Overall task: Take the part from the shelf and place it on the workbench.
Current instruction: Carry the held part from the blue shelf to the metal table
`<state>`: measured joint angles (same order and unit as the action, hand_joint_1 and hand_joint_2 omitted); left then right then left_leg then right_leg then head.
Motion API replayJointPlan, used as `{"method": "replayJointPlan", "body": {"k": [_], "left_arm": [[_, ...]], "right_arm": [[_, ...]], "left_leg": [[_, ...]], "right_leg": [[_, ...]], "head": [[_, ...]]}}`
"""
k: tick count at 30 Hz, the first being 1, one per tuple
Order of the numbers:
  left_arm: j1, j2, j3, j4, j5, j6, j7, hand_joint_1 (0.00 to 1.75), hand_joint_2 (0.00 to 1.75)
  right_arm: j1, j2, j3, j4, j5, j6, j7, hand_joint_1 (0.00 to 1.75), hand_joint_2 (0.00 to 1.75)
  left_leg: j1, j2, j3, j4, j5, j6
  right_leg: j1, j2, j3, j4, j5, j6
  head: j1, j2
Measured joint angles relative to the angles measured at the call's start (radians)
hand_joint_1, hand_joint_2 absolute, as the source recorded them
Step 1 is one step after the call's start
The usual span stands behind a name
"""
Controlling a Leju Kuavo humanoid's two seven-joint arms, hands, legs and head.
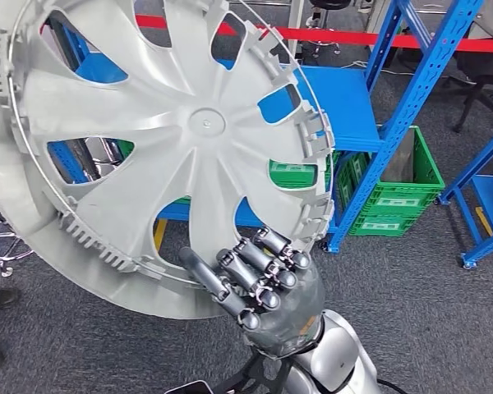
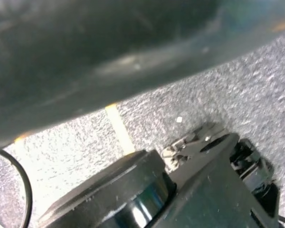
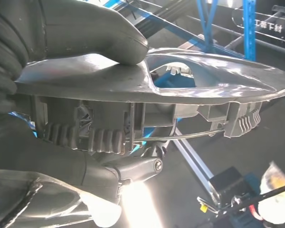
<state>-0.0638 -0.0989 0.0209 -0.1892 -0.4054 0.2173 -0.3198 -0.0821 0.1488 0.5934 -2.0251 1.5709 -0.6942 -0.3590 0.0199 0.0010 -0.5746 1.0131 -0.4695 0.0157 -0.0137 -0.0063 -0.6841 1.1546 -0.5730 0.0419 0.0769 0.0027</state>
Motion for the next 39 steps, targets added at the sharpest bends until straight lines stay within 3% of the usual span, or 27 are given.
{"method": "replayJointPlan", "body": {"k": [1, 2, 3, 4, 6, 8, 10, 12, 13, 14, 16, 17, 18, 19, 21, 23, 24, 26, 28, 29, 31, 32, 33, 35, 36, 37, 39], "left_arm": [[-0.001, 0.000, 0.000, 0.000, -0.003, 0.000, 0.001, 0.00, 0.00], [-0.001, 0.000, 0.000, 0.000, -0.004, 0.000, 0.001, 0.00, 0.00], [-0.001, 0.000, 0.000, 0.000, -0.004, -0.001, 0.001, 0.00, 0.00], [-0.001, 0.000, 0.000, 0.000, -0.005, -0.001, 0.001, 0.00, 0.00], [-0.002, 0.000, 0.000, 0.000, -0.006, -0.002, 0.002, 0.00, 0.00], [-0.004, -0.001, -0.001, 0.000, -0.010, -0.005, 0.004, 0.00, 0.00], [-0.007, -0.001, -0.001, 0.000, -0.015, -0.010, 0.007, 0.00, 0.00], [-0.009, 0.000, -0.001, 0.000, -0.019, -0.014, 0.009, 0.00, 0.00], [-0.010, 0.001, -0.001, 0.000, -0.020, -0.014, 0.011, 0.00, 0.00], [-0.010, 0.001, -0.001, 0.000, -0.022, -0.015, 0.012, 0.00, 0.00], [-0.011, 0.002, -0.001, 0.000, -0.022, -0.015, 0.014, 0.00, 0.00], [-0.013, 0.003, -0.001, 0.000, -0.023, -0.015, 0.014, 0.00, 0.00], [-0.014, 0.003, -0.001, 0.000, -0.023, -0.015, 0.014, 0.00, 0.00], [-0.015, 0.003, -0.001, 0.000, -0.023, -0.015, 0.014, 0.00, 0.00], [-0.017, 0.004, -0.001, 0.000, -0.023, -0.015, 0.015, 0.00, 0.00], [-0.022, 0.004, -0.002, 0.000, -0.023, -0.015, 0.015, 0.00, 0.00], [-0.024, 0.004, -0.002, 0.000, -0.024, -0.015, 0.015, 0.00, 0.00], [-0.024, 0.004, -0.002, 0.000, -0.024, -0.016, 0.015, 0.00, 0.00], [-0.023, 0.005, -0.002, 0.000, -0.024, -0.017, 0.016, 0.00, 0.00], [-0.022, 0.005, -0.002, 0.000, -0.024, -0.017, 0.016, 0.00, 0.00], [-0.024, 0.005, -0.002, 0.000, -0.024, -0.017, 0.016, 0.00, 0.00], [-0.024, 0.004, -0.002, 0.000, -0.024, -0.017, 0.016, 0.00, 0.00], [-0.023, 0.004, -0.002, 0.000, -0.024, -0.017, 0.016, 0.00, 0.00], [-0.022, 0.003, -0.002, 0.000, -0.024, -0.018, 0.016, 0.00, 0.00], [-0.021, 0.002, -0.002, 0.000, -0.025, -0.019, 0.016, 0.00, 0.00], [-0.021, 0.001, -0.002, 0.000, -0.025, -0.020, 0.016, 0.00, 0.00], [-0.020, 0.000, -0.003, 0.000, -0.029, -0.023, 0.016, 0.00, 0.00]], "right_arm": [[0.002, 0.000, -0.004, -0.002, 0.000, 0.000, -0.002, 1.75, 1.75], [0.004, 0.000, -0.007, -0.003, 0.000, 0.000, -0.004, 1.75, 1.75], [0.006, 0.000, -0.009, -0.004, 0.000, 0.000, -0.005, 1.75, 1.75], [0.009, 0.000, -0.011, -0.004, 0.000, 0.000, -0.006, 1.75, 1.75], [0.013, 0.000, -0.014, -0.006, 0.000, 0.000, -0.007, 1.75, 1.75], [0.014, 0.003, -0.016, -0.011, 0.000, 0.000, -0.011, 1.75, 1.75], [0.014, 0.005, -0.019, -0.015, 0.001, 0.000, -0.014, 1.75, 1.75], [0.015, 0.008, -0.024, -0.017, 0.000, 0.000, -0.017, 1.75, 1.75], [0.015, 0.009, -0.025, -0.018, 0.000, 0.000, -0.018, 1.75, 1.75], [0.015, 0.011, -0.026, -0.019, 0.000, 0.000, -0.019, 1.75, 1.75], [0.015, 0.013, -0.027, -0.019, 0.000, 0.000, -0.019, 1.75, 1.75], [0.016, 0.013, -0.027, -0.019, 0.000, 0.000, -0.019, 1.75, 1.75], [0.016, 0.013, -0.028, -0.019, 0.000, 0.000, -0.019, 1.75, 1.75], [0.016, 0.013, -0.028, -0.019, 0.000, 0.000, -0.019, 1.75, 1.75], [0.016, 0.013, -0.029, -0.019, 0.000, 0.000, -0.020, 1.75, 1.75], [0.016, 0.014, -0.030, -0.021, 0.000, 0.000, -0.020, 1.75, 1.75], [0.017, 0.015, -0.031, -0.021, 0.000, 0.000, -0.021, 1.75, 1.75], [0.018, 0.017, -0.032, -0.022, 0.000, 0.000, -0.022, 1.75, 1.75], [0.018, 0.018, -0.033, -0.023, 0.000, 0.000, -0.022, 1.75, 1.75], [0.018, 0.018, -0.033, -0.023, 0.000, 0.000, -0.023, 1.75, 1.75], [0.019, 0.018, -0.033, -0.024, 0.000, 0.000, -0.025, 1.75, 1.75], [0.019, 0.018, -0.033, -0.024, 0.000, 0.000, -0.025, 1.75, 1.75], [0.020, 0.018, -0.033, -0.024, 0.000, 0.000, -0.026, 1.75, 1.75], [0.021, 0.018, -0.034, -0.024, 0.000, 0.000, -0.026, 1.75, 1.75], [0.021, 0.018, -0.034, -0.024, 0.000, 0.000, -0.026, 1.75, 1.75], [0.020, 0.018, -0.034, -0.024, 0.000, 0.000, -0.026, 1.75, 1.75], [0.021, 0.018, -0.034, -0.024, 0.000, 0.000, -0.028, 1.75, 1.75]], "left_leg": [[-0.002, 0.000, -0.016, 0.001, 0.013, 0.002], [-0.005, 0.001, -0.033, 0.001, 0.026, 0.003], [-0.007, 0.002, -0.051, 0.002, 0.039, 0.003], [-0.009, 0.003, -0.068, 0.002, 0.052, 0.002], [-0.011, 0.003, -0.096, 0.003, 0.078, -0.001], [-0.012, 0.001, -0.112, 0.002, 0.102, -0.008], [-0.009, 0.001, -0.116, -0.006, 0.127, -0.021], [-0.005, 0.001, -0.121, -0.014, 0.134, -0.034], [-0.005, 0.001, -0.127, -0.002, 0.107, -0.038], [-0.004, 0.000, -0.135, 0.030, 0.061, -0.043], [-0.003, 0.000, -0.151, 0.153, -0.053, -0.049], [-0.003, 0.000, -0.155, 0.218, -0.081, -0.052], [-0.003, 0.000, -0.151, 0.265, -0.084, -0.054], [-0.003, 0.000, -0.133, 0.280, -0.066, -0.054], [-0.003, 0.000, -0.051, 0.203, -0.023, -0.050], [-0.007, -0.001, 0.049, 0.064, -0.040, -0.041], [-0.010, -0.002, 0.076, 0.017, -0.055, -0.035], [-0.015, -0.003, 0.078, -0.009, -0.056, -0.021], [-0.013, 0.001, 0.060, -0.015, -0.033, -0.005], [-0.011, 0.004, 0.047, -0.019, -0.019, 0.003], [-0.010, 0.006, 0.015, -0.019, 0.008, 0.010], [-0.010, 0.006, -0.003, -0.018, 0.023, 0.010], [-0.010, 0.006, -0.022, -0.018, 0.038, 0.009], [-0.010, 0.007, -0.058, -0.016, 0.066, 0.004], [-0.009, 0.008, -0.075, -0.015, 0.080, 0.001], [-0.010, 0.007, -0.088, -0.013, 0.091, -0.004], [-0.011, 0.006, -0.104, -0.011, 0.113, -0.015]], "right_leg": [[0.001, 0.002, -0.014, 0.065, -0.043, 0.001], [0.001, 0.002, -0.018, 0.119, -0.064, 0.001], [0.002, 0.003, -0.010, 0.150, -0.060, -0.001], [0.003, 0.003, 0.014, 0.149, -0.036, -0.004], [0.008, 0.003, 0.112, 0.048, 0.016, -0.017], [0.015, 0.003, 0.227, -0.113, 0.003, -0.029], [0.023, 0.004, 0.270, -0.194, -0.019, -0.035], [0.021, 0.002, 0.251, -0.199, 0.003, -0.046], [0.019, 0.000, 0.238, -0.201, 0.017, -0.054], [0.016, -0.002, 0.224, -0.203, 0.034, -0.060], [0.018, -0.004, 0.197, -0.200, 0.061, -0.067], [0.019, -0.005, 0.181, -0.195, 0.075, -0.067], [0.020, -0.005, 0.162, -0.189, 0.087, -0.067], [0.020, -0.005, 0.140, -0.180, 0.098, -0.066], [0.021, -0.005, 0.096, -0.159, 0.116, -0.061], [0.022, -0.006, 0.065, -0.140, 0.129, -0.052], [0.022, -0.007, 0.058, -0.136, 0.136, -0.046], [0.020, -0.008, 0.051, -0.137, 0.155, -0.035], [0.017, -0.004, 0.039, -0.124, 0.134, -0.024], [0.015, -0.001, 0.026, -0.098, 0.096, -0.018], [0.011, 0.002, -0.002, 0.011, -0.010, -0.008], [0.010, 0.003, -0.013, 0.074, -0.046, -0.005], [0.010, 0.003, -0.012, 0.124, -0.057, -0.002], [0.007, 0.003, 0.029, 0.135, -0.010, 0.000], [0.006, 0.003, 0.073, 0.092, 0.020, 0.000], [0.004, 0.003, 0.133, 0.020, 0.031, -0.001], [0.005, 0.005, 0.240, -0.132, 0.006, -0.007]], "head": [[0.002, 0.000], [0.002, 0.000], [0.002, 0.000], [0.002, 0.000], [0.002, 0.000], [0.002, 0.000], [0.004, 0.000], [0.007, 0.000], [0.005, 0.000], [0.002, 0.000], [-0.004, 0.000], [-0.004, 0.000], [-0.004, 0.000], [-0.004, 0.000], [-0.004, 0.000], [-0.004, 0.000], [-0.003, 0.000], [-0.003, 0.000], [-0.004, 0.000], [-0.004, 0.000], [-0.002, 0.000], [-0.002, 0.000], [-0.002, 0.000], [-0.002, 0.000], [-0.002, 0.000], [-0.001, 0.000], [0.002, 0.000]]}}
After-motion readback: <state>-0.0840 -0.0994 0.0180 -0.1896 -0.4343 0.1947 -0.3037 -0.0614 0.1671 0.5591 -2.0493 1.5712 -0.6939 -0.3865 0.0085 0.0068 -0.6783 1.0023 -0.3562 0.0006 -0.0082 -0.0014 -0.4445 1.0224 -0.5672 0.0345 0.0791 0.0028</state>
